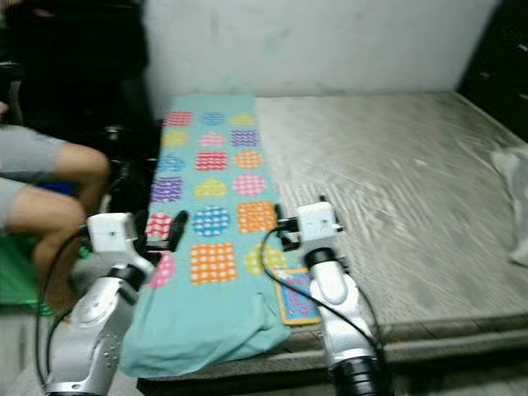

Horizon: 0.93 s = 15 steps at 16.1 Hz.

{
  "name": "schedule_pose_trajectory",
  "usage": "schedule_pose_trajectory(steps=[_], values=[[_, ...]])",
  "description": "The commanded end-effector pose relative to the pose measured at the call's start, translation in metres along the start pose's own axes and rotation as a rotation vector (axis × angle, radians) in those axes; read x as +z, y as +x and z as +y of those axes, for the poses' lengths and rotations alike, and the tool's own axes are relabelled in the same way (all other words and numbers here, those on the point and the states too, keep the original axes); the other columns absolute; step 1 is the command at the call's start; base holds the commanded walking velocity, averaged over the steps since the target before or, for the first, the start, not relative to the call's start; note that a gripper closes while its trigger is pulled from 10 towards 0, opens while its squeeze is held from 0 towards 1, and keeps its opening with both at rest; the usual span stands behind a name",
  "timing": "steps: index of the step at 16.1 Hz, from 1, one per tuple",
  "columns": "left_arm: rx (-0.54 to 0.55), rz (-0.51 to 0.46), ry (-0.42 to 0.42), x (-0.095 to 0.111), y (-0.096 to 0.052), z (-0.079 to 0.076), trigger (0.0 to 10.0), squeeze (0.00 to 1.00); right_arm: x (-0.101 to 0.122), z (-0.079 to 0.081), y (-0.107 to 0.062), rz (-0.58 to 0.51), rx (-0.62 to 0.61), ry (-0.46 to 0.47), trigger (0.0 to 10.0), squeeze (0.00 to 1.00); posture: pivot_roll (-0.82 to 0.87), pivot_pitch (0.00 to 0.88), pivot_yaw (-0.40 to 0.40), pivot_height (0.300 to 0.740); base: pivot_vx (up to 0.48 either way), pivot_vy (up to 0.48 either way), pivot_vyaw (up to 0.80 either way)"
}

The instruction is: Clean up the room

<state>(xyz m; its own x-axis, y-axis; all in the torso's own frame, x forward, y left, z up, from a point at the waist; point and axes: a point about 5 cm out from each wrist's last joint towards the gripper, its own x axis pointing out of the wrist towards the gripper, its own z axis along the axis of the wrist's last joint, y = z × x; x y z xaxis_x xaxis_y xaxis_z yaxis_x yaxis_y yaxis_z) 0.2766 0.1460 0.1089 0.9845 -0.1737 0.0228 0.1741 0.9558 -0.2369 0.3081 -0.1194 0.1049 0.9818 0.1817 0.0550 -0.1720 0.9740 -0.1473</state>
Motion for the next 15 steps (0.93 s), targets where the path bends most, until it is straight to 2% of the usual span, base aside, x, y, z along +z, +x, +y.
schedule_pose_trajectory(steps=[1, 11, 15], values=[[0.005, 0.016, -0.002, -0.0018, 0.0004, -0.0001, 10.0, 0.00, 0.0056, -0.0020, 0.0027, -0.022, -0.007, -0.001, 10.0, 0.00, -0.10, 0.000, -0.020, 0.740, 0.000, 0.000, 0.00], [-0.001, 0.016, -0.003, -0.0017, 0.0022, -0.0010, 10.0, 0.00, 0.0051, -0.0020, 0.0037, -0.019, -0.004, -0.005, 10.0, 0.00, -0.10, 0.000, -0.020, 0.740, 0.000, 0.322, 0.00], [-0.015, 0.007, 0.003, -0.0007, 0.0016, -0.0027, 10.0, 0.00, 0.0045, -0.0014, 0.0033, -0.016, -0.001, -0.008, 10.0, 0.00, -0.10, 0.000, -0.021, 0.740, 0.000, 0.000, 0.00]])
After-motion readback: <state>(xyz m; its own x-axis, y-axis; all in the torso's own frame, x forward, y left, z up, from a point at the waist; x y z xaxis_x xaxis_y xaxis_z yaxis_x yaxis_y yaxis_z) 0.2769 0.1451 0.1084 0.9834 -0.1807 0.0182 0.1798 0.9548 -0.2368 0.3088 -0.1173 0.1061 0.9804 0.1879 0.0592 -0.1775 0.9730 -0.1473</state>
